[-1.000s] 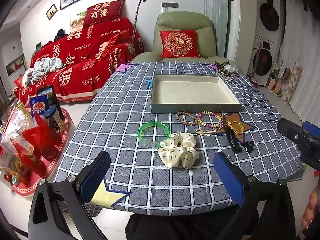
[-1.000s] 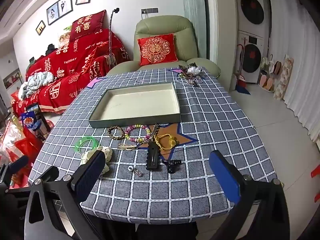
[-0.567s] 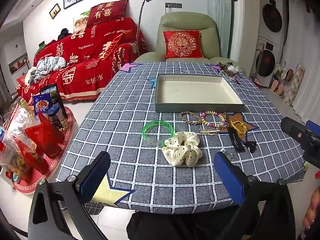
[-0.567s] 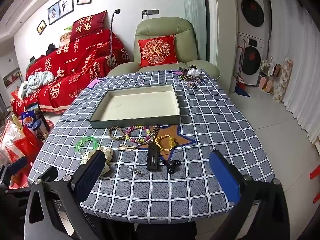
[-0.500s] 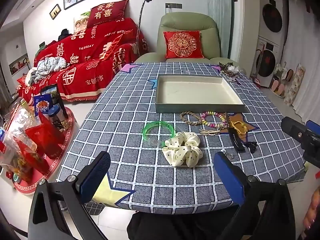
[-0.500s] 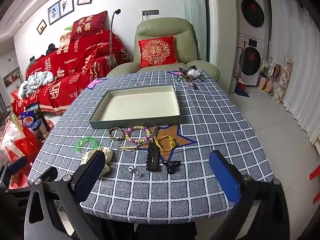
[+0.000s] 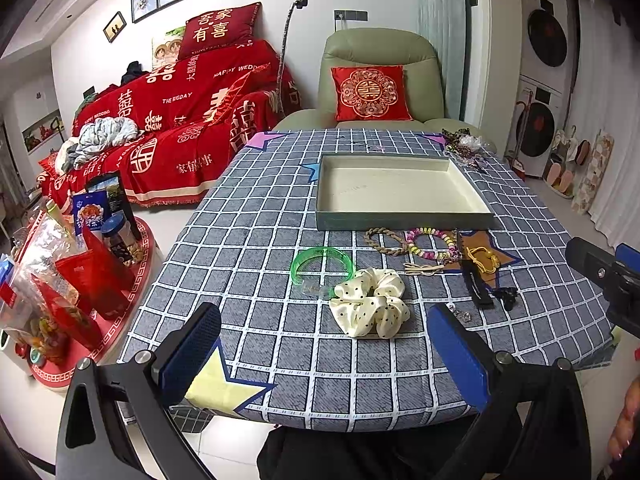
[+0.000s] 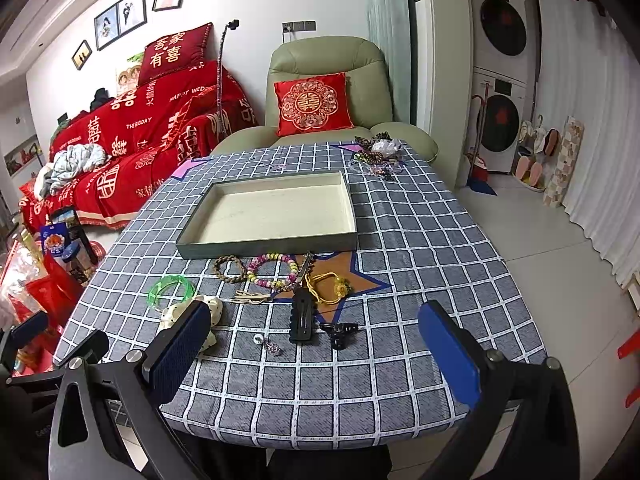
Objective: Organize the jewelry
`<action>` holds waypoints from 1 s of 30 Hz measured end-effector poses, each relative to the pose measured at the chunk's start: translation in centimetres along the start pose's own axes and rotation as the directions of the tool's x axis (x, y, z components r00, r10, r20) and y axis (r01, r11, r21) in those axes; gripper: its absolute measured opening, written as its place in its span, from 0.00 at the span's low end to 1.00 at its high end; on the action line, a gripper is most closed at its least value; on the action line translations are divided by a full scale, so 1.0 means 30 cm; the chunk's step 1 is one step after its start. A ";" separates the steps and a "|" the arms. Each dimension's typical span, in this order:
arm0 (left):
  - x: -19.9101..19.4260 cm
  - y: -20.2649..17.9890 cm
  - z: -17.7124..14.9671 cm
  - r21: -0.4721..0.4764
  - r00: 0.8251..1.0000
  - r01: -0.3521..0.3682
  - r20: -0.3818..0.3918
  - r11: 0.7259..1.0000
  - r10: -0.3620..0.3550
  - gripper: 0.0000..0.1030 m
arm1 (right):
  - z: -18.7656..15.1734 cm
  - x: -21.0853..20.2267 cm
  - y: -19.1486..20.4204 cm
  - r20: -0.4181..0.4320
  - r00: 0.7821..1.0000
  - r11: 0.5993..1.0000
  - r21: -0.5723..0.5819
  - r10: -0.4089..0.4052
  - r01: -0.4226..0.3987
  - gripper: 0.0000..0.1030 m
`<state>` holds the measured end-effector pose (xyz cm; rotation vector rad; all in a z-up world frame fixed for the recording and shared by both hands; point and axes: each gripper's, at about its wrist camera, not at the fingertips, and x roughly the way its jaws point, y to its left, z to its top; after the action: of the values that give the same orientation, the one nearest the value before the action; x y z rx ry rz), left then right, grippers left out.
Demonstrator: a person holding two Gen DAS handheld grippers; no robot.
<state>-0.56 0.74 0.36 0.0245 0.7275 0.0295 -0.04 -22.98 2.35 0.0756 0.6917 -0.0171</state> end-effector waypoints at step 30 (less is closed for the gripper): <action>0.022 0.008 -0.010 -0.008 1.000 -0.015 -0.011 1.000 0.015 1.00 | -0.007 0.010 0.003 -0.001 1.000 1.000 0.001 -0.002 0.002 1.00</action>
<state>-0.27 1.00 -0.30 0.0221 0.7378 0.0468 0.05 -22.87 2.01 0.0759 0.6927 -0.0188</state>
